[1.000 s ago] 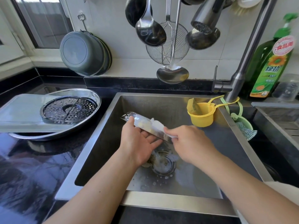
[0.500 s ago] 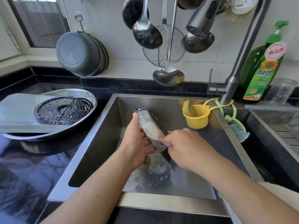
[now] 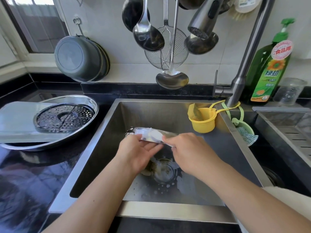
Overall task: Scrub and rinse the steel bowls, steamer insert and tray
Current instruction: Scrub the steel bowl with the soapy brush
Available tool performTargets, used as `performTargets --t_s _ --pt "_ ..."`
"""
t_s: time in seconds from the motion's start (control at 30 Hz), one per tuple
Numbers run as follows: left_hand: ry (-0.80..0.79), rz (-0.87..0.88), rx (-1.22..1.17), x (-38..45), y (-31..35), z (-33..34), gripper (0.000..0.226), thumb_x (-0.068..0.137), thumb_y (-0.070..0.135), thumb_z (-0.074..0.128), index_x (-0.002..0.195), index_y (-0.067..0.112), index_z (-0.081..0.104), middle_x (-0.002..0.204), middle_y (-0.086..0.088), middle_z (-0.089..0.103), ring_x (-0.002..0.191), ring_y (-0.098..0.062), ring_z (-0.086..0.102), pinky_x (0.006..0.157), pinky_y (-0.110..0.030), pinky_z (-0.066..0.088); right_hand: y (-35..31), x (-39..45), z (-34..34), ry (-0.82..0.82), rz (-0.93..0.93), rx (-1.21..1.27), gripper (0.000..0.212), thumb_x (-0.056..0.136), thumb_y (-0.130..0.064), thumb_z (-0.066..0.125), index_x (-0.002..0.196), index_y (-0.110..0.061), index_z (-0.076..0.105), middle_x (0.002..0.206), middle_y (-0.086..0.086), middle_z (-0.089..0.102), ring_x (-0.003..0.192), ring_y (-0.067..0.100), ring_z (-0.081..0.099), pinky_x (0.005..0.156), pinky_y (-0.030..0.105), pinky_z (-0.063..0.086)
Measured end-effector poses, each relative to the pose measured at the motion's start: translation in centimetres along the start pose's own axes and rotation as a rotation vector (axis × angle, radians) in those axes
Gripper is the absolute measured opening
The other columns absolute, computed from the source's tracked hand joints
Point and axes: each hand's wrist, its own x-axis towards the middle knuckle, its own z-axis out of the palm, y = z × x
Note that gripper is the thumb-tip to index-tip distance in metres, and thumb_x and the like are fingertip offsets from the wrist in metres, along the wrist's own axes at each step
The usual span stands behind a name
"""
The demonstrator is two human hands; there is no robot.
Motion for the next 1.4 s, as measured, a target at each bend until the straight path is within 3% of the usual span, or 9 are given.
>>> performTargets --t_s 0.1,0.3,0.43,0.53,0.67,0.83,1.07,1.23,1.4 --pt "0.054 0.024 0.067 0.4 -0.4 0.1 0.035 0.106 -0.007 0.026 0.129 -0.015 0.052 0.117 -0.035 0.067 0.107 -0.045 0.069 0.085 -0.050 0.058 -0.6 0.3 0.4 -0.014 -0.029 0.039 0.056 0.100 -0.019 0.047 0.146 -0.052 0.042 0.140 0.007 0.058 0.122 0.034 0.057 0.092 0.040 0.053" --pt "0.097 0.054 0.091 1.1 0.6 -0.9 0.035 0.106 0.001 0.034 0.134 0.000 0.055 0.127 -0.022 0.068 0.113 -0.036 0.069 0.086 -0.061 0.056 2.2 0.5 -0.3 -0.003 0.151 0.022 0.055 0.101 -0.018 0.045 0.150 -0.045 0.043 0.093 0.005 0.055 0.074 0.023 0.047 0.060 0.034 0.039" --pt "0.039 0.042 0.049 0.5 0.2 -0.1 0.031 0.105 -0.007 0.039 0.134 -0.013 0.048 0.117 -0.032 0.064 0.112 -0.045 0.066 0.089 -0.056 0.056 0.5 0.3 0.0 -0.006 0.044 0.134 0.053 0.102 -0.021 0.045 0.148 -0.047 0.042 0.102 0.008 0.061 0.081 0.026 0.051 0.058 0.035 0.040" --pt "0.024 0.070 -0.030 0.7 0.4 -0.1 0.029 0.106 -0.007 0.037 0.131 -0.015 0.049 0.112 -0.033 0.065 0.106 -0.044 0.066 0.089 -0.054 0.056 0.0 0.4 0.6 0.032 -0.003 0.168 0.051 0.102 -0.025 0.047 0.145 -0.052 0.043 0.117 0.010 0.064 0.097 0.029 0.060 0.072 0.037 0.050" --pt "0.029 0.091 -0.123 0.9 0.7 -0.3 0.034 0.105 -0.004 0.040 0.136 -0.013 0.047 0.119 -0.032 0.064 0.106 -0.045 0.066 0.083 -0.050 0.057 2.1 0.9 -0.1 0.021 0.187 0.046 0.056 0.102 -0.017 0.046 0.151 -0.043 0.040 0.083 -0.002 0.050 0.074 0.018 0.049 0.057 0.030 0.037" --pt "-0.004 0.042 -0.036 0.2 -0.2 0.4 0.031 0.107 0.001 0.038 0.129 -0.014 0.054 0.121 -0.032 0.065 0.107 -0.041 0.067 0.085 -0.046 0.055 -0.2 0.6 0.9 0.014 0.030 0.217 0.051 0.102 -0.025 0.047 0.146 -0.049 0.045 0.111 0.009 0.066 0.093 0.028 0.060 0.066 0.029 0.037" --pt "0.021 0.085 -0.008 0.6 -0.1 0.2 0.029 0.110 0.006 0.036 0.122 -0.011 0.055 0.114 -0.029 0.067 0.103 -0.040 0.068 0.092 -0.047 0.053 2.5 1.5 0.3 0.031 0.197 0.130 0.050 0.103 -0.022 0.046 0.150 -0.040 0.045 0.086 0.004 0.054 0.082 0.025 0.051 0.063 0.031 0.037" --pt "0.005 0.052 0.036 0.5 -0.3 0.1 0.031 0.110 0.011 0.038 0.119 -0.009 0.060 0.112 -0.031 0.069 0.105 -0.042 0.069 0.090 -0.050 0.056 -0.2 1.0 1.6 0.042 -0.010 0.271 0.049 0.099 -0.025 0.052 0.141 -0.052 0.050 0.109 0.008 0.070 0.088 0.024 0.059 0.069 0.029 0.046" --pt "-0.030 0.047 0.028 0.8 -0.3 0.0 0.042 0.113 0.025 0.032 0.127 -0.009 0.054 0.123 -0.034 0.064 0.114 -0.047 0.065 0.106 -0.055 0.049 2.7 1.1 0.4 0.029 0.188 0.141 0.049 0.101 -0.023 0.048 0.142 -0.051 0.050 0.088 0.002 0.056 0.074 0.022 0.047 0.048 0.023 0.030"
